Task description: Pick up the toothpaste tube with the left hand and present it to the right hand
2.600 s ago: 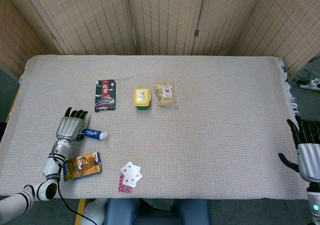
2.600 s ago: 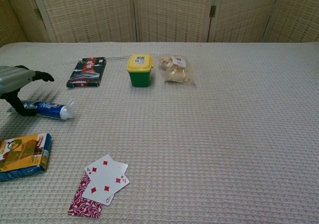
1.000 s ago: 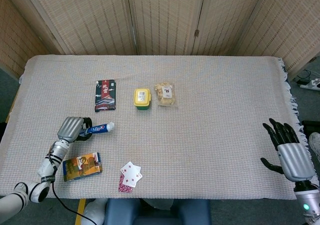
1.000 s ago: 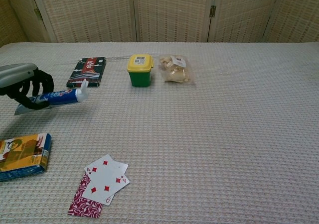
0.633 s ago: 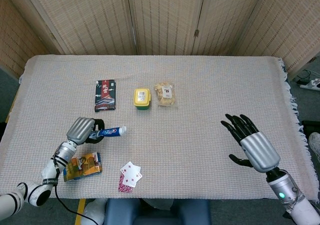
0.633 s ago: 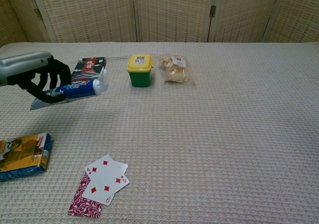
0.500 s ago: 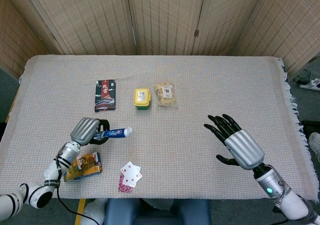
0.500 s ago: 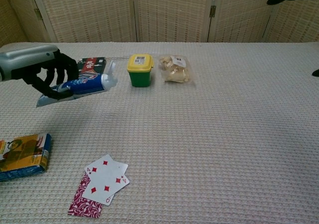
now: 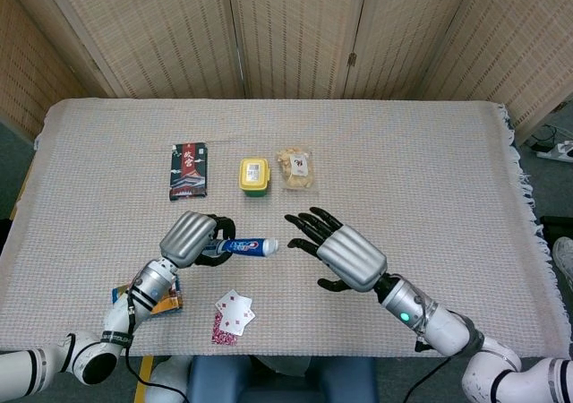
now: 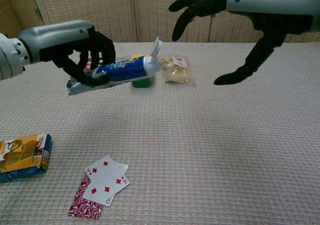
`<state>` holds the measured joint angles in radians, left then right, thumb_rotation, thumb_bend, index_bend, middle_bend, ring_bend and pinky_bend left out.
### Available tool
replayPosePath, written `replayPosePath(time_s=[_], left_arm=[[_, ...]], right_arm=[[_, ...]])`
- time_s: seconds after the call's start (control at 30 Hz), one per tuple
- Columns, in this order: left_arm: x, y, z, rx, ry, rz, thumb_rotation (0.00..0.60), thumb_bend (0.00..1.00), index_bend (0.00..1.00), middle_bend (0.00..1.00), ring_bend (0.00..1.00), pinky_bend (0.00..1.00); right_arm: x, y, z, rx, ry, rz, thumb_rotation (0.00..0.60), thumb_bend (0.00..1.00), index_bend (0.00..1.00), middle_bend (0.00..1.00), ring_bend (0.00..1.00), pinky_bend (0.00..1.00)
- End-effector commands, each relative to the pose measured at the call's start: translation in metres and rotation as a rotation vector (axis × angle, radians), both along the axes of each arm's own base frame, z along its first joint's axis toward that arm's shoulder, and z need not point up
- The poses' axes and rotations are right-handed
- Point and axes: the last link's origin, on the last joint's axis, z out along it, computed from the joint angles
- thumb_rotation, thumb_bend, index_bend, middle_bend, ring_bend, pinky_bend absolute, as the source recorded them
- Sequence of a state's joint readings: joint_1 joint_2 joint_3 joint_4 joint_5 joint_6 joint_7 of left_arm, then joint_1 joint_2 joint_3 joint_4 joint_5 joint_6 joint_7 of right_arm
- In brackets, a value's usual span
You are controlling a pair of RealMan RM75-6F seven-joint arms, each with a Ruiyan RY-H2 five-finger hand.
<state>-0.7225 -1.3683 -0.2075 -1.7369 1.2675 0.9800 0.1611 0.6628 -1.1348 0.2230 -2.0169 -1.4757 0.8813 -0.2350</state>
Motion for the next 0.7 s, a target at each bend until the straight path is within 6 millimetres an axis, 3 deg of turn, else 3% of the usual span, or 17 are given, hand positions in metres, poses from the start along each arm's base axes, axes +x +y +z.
replayPosePath(time_s=[0.03, 0.3, 0.7], left_arm=[[0.011, -0.004, -0.007, -0.015, 0.011, -0.02, 0.6, 0.66, 0.75, 0.79, 0.7, 0.66], [0.02, -0.002, -0.015, -0.005, 0.031, -0.021, 0.6, 0.66, 0.75, 0.79, 0.7, 0.66], [0.006, 0.004, -0.006, -0.002, -0.006, 0.036, 0.6, 0.66, 0.75, 0.79, 0.7, 0.66]], right_arm=[[0.008, -0.001, -0.007, 0.012, -0.006, 0.01, 0.6, 0.26, 0.27, 0.0, 0.0, 0.0], [0.018, -0.001, -0.018, 0.035, -0.011, 0.024, 0.6, 0.26, 0.27, 0.0, 0.0, 0.0], [-0.001, -0.004, -0.016, 0.005, 0.033, -0.029, 0.6, 0.26, 0.27, 0.0, 0.0, 0.0]])
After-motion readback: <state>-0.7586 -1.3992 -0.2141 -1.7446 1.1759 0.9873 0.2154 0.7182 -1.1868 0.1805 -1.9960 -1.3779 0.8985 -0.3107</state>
